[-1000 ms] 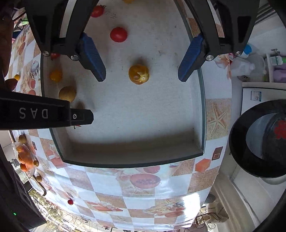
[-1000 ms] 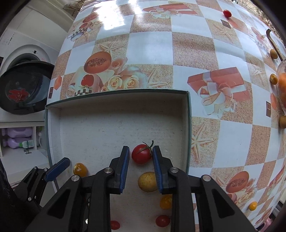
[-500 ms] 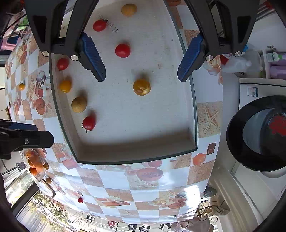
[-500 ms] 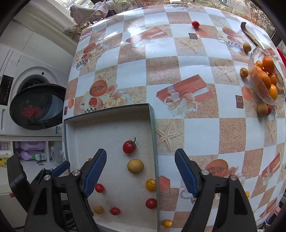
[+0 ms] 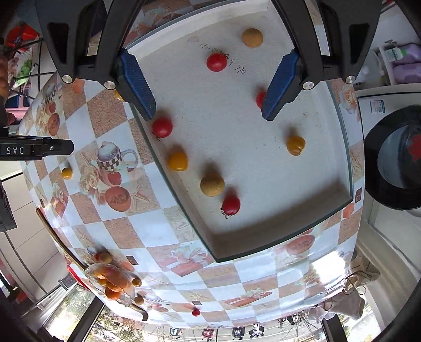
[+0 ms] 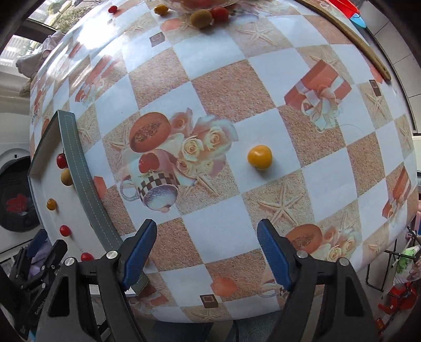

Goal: Organize fruits
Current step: 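Move both open tools back toward the fruits near the glass bowl, then close the right tool on a yellow tomato while the left tool grasps a brown round fruit, then carry the brown fruit and yellow tomato over the white tray with both tools, then open the left tool to drop the brown fruit while the right tool drops the yellow tomato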

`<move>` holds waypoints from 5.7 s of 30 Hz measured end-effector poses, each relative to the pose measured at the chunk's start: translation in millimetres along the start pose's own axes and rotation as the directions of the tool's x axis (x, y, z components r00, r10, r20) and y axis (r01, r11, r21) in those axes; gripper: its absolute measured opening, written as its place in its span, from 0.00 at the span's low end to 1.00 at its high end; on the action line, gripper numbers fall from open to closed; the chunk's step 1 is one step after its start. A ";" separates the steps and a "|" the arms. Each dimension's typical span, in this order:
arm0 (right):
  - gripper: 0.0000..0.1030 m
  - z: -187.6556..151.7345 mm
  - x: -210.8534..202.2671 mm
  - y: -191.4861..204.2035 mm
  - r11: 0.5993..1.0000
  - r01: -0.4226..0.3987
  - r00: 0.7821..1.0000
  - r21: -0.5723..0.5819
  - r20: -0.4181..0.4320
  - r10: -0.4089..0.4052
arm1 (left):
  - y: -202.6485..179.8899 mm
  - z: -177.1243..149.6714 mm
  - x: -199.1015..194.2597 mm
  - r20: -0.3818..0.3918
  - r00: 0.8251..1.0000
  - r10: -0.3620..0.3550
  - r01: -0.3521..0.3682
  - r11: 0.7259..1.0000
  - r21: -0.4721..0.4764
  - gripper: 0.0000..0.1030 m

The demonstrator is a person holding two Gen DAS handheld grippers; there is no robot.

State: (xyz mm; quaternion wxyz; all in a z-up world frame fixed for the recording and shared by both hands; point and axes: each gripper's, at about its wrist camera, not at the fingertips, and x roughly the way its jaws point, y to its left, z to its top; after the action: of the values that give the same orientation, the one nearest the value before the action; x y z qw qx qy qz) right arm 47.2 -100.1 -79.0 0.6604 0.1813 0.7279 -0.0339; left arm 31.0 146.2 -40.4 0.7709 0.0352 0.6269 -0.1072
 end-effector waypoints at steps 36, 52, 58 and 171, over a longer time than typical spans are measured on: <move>0.61 41.2 8.5 -48.4 0.990 0.055 0.992 -0.127 0.121 -0.040 | -99.9 52.5 37.1 0.000 1.000 -0.030 0.030 0.998 0.048 0.81; 0.22 56.0 7.9 -14.1 0.975 0.080 0.970 -0.208 0.242 -0.028 | -152.8 165.9 86.0 0.085 0.994 -0.071 0.060 0.991 0.120 0.81; 0.17 89.3 -2.7 -45.1 0.993 0.053 0.966 -0.105 0.256 -0.025 | -169.0 186.5 101.7 0.117 0.989 -0.085 0.073 0.992 0.104 0.81; 0.22 -29.3 40.9 212.3 0.800 -0.027 0.996 -0.600 0.054 0.073 | 124.4 42.9 48.5 0.067 0.993 0.100 -0.078 0.957 -0.278 0.28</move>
State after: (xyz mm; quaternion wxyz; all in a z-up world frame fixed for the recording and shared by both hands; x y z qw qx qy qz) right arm 82.4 115.2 -74.9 0.7111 -0.0186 0.6713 0.2082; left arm 107.4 253.4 -88.6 0.7969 -0.0482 0.6021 0.0145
